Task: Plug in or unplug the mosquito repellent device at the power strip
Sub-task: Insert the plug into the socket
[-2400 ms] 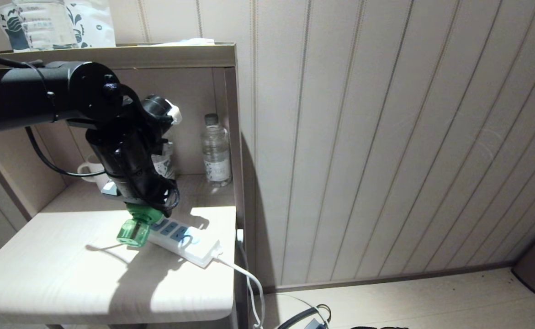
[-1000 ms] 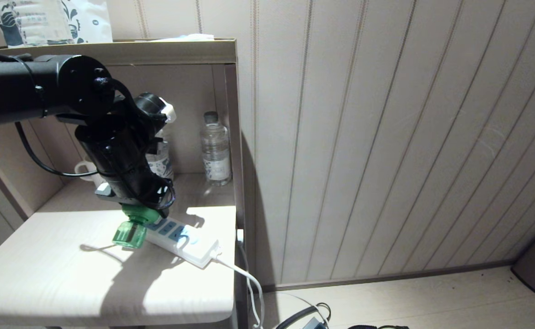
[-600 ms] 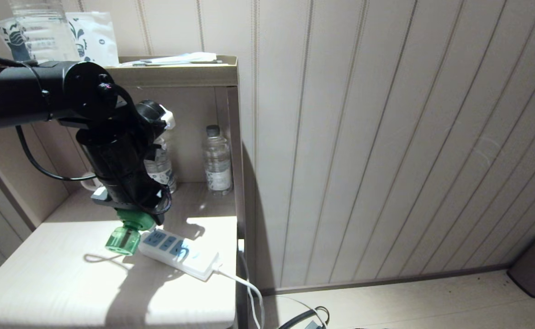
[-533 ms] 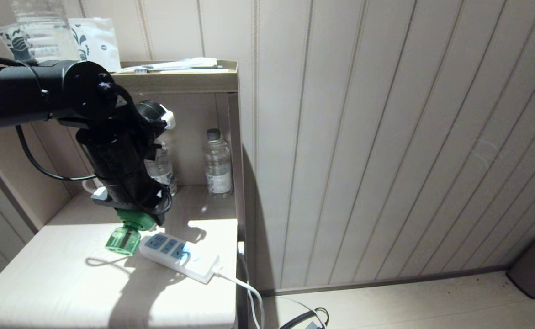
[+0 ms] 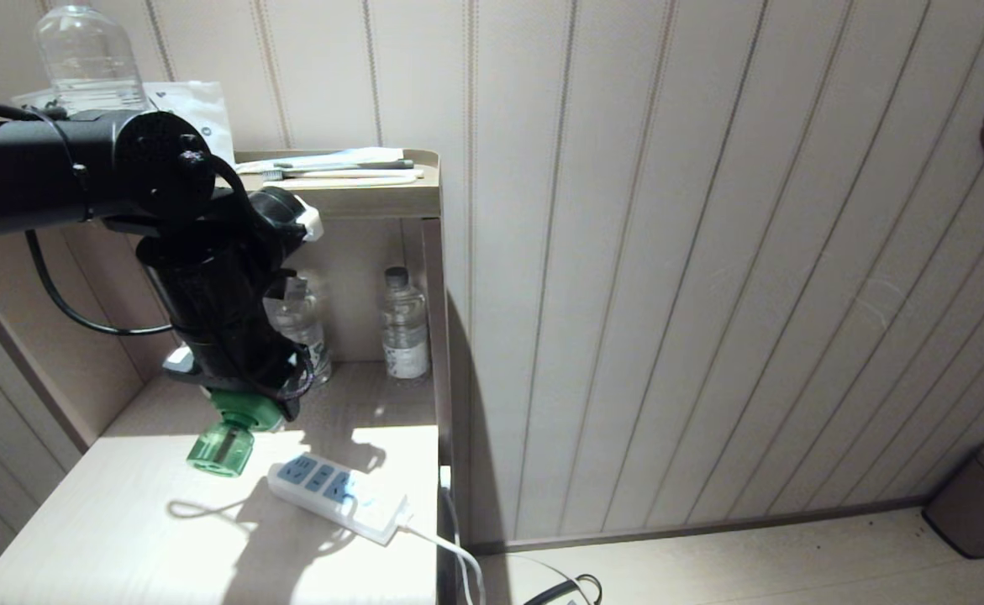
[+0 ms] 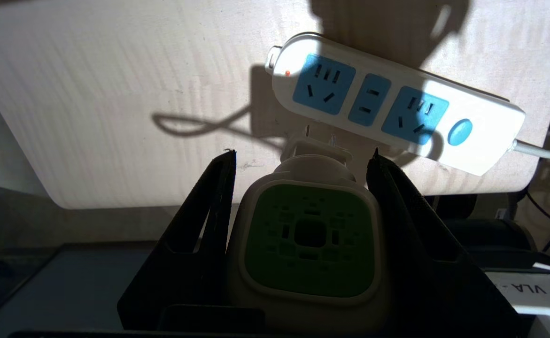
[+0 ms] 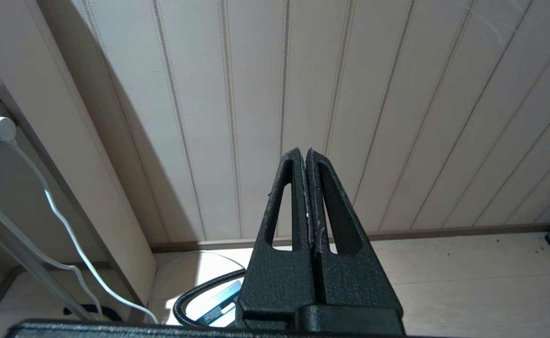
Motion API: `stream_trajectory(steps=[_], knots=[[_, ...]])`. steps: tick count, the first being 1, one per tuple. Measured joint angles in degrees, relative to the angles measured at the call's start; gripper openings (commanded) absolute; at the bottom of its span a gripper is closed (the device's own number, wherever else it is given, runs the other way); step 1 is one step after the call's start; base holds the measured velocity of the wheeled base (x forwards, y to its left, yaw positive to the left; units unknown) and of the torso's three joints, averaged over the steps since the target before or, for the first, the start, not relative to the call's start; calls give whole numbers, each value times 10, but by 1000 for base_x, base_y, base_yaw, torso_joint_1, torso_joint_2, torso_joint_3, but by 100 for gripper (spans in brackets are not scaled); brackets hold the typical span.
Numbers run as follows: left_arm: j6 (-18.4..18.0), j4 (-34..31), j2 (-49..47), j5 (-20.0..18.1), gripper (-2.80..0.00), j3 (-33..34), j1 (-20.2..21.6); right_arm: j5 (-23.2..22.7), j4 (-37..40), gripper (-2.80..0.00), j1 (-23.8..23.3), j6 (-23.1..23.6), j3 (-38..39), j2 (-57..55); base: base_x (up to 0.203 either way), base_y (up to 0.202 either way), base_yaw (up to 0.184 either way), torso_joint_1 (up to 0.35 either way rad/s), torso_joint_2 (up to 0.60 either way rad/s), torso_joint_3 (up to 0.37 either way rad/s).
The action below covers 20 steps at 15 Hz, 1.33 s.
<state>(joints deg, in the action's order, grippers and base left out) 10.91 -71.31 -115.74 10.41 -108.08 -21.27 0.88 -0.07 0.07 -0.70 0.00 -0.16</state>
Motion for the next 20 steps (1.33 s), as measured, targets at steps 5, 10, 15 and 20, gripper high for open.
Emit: stream_trajectory(steps=[5, 10, 15, 20], knots=[[0, -3, 0, 1, -280, 0, 0, 0, 0, -280, 0, 0, 0, 0, 0, 0, 0, 103, -210, -118], [0, -14, -2, -4, -280, 3, 0, 0, 0, -280, 0, 0, 0, 0, 0, 0, 0, 180, -386, -210], [1, -6, 7, -26, -280, 13, 0, 0, 0, -280, 0, -1, 0, 0, 0, 0, 0, 14, -26, -15], [0, 41, 70, -65, -280, 113, 6, 0, 0, -280, 0, -1, 0, 0, 0, 0, 0, 0, 0, 0]])
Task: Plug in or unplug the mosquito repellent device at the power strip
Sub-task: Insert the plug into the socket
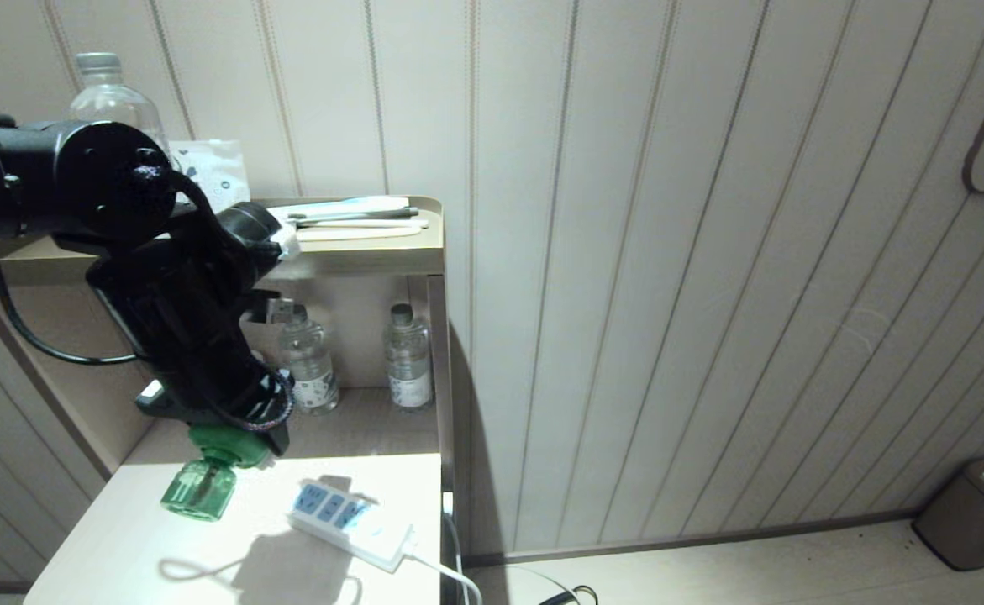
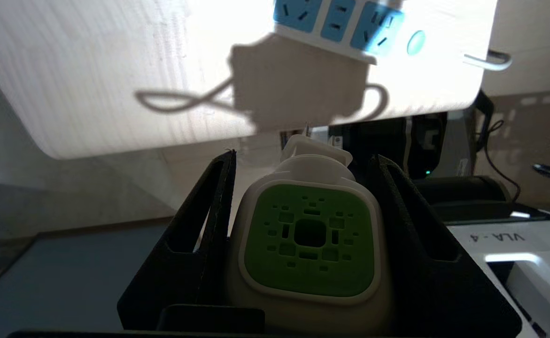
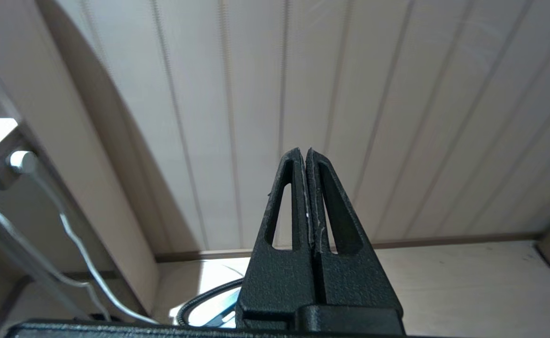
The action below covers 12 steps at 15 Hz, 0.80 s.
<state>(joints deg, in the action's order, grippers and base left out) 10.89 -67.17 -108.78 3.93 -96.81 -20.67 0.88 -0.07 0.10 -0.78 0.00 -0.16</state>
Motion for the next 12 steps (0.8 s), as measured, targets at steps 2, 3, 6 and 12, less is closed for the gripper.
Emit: stream_trajectory(steps=[2, 3, 6, 12], knots=[[-12, 63, 11, -10, -280, 64, 8, 0, 0, -280, 0, 0, 0, 0, 0, 0, 0, 0, 0, 0], [-35, 94, 12, -19, -280, 92, 12, 0, 0, -280, 0, 0, 0, 0, 0, 0, 0, 0, 0, 0], [-69, 106, 12, -58, -280, 146, 15, 0, 0, -280, 0, 0, 0, 0, 0, 0, 0, 0, 0, 0], [-69, 7, 32, -55, -280, 77, 31, 0, 0, -280, 0, 0, 0, 0, 0, 0, 0, 0, 0, 0]])
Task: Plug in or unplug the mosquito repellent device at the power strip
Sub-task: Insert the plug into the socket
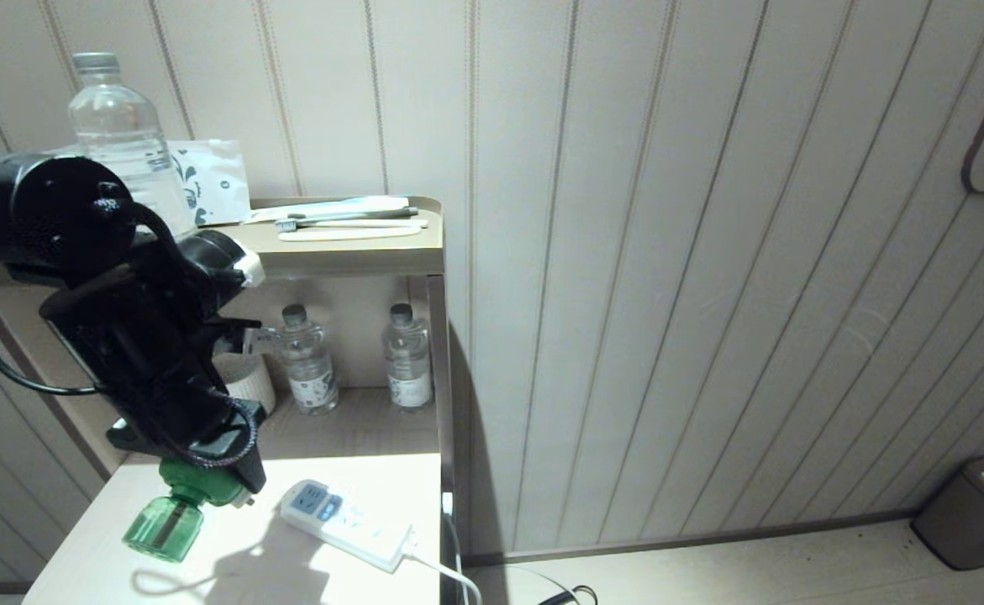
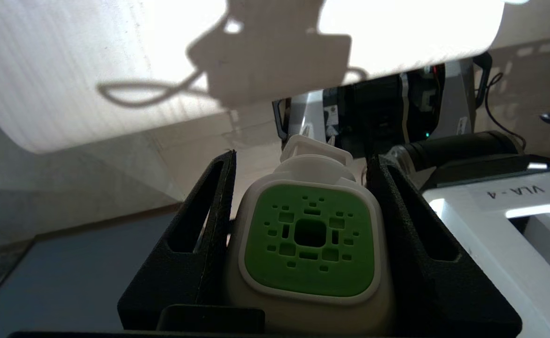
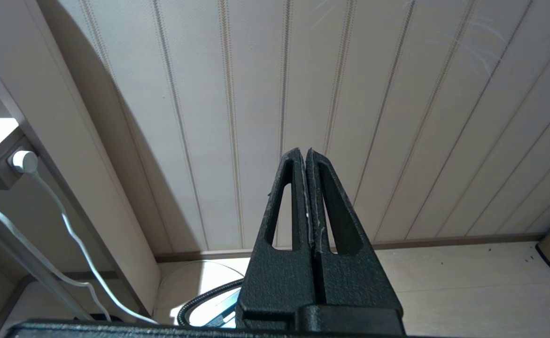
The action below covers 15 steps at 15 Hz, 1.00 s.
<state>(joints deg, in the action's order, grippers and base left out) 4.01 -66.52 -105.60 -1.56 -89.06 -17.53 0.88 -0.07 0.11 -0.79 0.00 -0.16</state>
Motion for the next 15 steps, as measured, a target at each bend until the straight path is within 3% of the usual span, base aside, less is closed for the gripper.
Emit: stream_trajectory(steps=[3, 7, 11, 15], knots=[[7, -62, -26, -5, -280, -58, 9, 0, 0, -280, 0, 0, 0, 0, 0, 0, 0, 0, 0, 0], [5, -100, -35, -8, -280, -62, -6, 0, 0, -280, 0, 0, 0, 0, 0, 0, 0, 0, 0, 0], [6, -89, -47, -15, -280, -43, -18, 0, 0, -280, 0, 0, 0, 0, 0, 0, 0, 0, 0, 0], [1, -34, -65, -22, -280, -24, -15, 0, 0, -280, -1, 0, 0, 0, 0, 0, 0, 0, 0, 0]])
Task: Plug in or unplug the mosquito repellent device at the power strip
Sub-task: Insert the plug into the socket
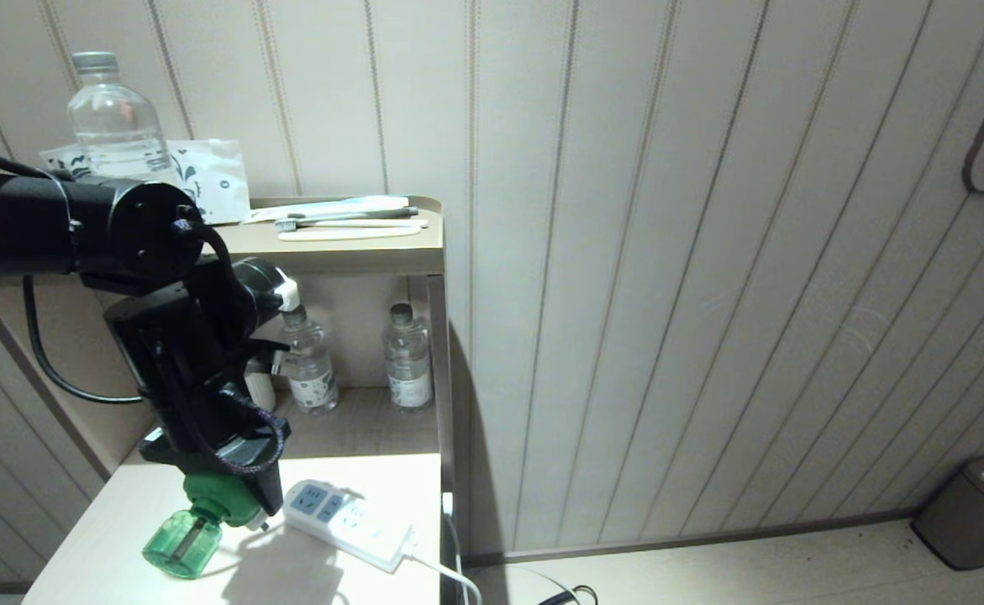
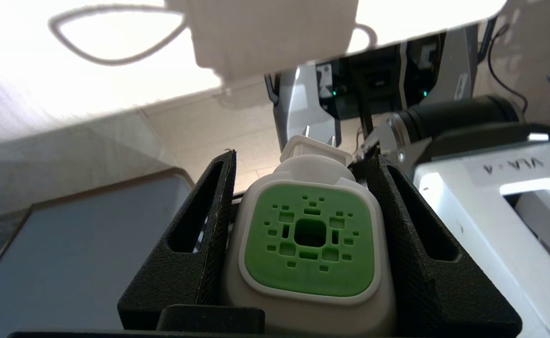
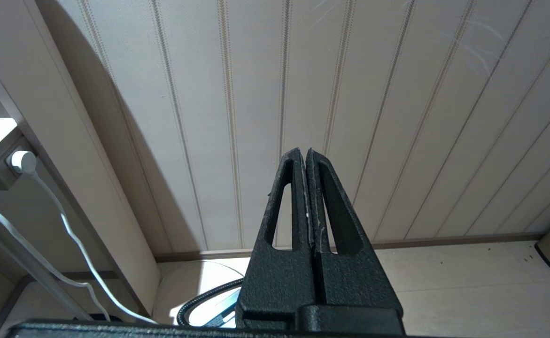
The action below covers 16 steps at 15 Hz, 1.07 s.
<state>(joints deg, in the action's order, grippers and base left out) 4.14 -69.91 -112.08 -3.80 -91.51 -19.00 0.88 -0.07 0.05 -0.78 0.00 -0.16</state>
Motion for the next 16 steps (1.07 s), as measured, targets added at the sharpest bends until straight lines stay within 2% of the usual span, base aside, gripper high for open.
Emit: stream_trajectory(steps=[3, 8, 12, 16], knots=[[-24, 33, -26, -1, -280, -1, 4, 0, 0, -280, 0, 0, 0, 0, 0, 0, 0, 0, 0, 0], [-63, 35, -95, 7, -280, -61, 18, 0, 0, -280, 0, 0, 0, 0, 0, 0, 0, 0, 0, 0], [-71, 32, -129, 20, -280, -87, 28, 0, 0, -280, 1, 0, 0, 0, 0, 0, 0, 0, 0, 0], [-70, 42, -126, 17, -280, -58, 31, 0, 0, -280, 0, 0, 0, 0, 0, 0, 0, 21, 10, -6]])
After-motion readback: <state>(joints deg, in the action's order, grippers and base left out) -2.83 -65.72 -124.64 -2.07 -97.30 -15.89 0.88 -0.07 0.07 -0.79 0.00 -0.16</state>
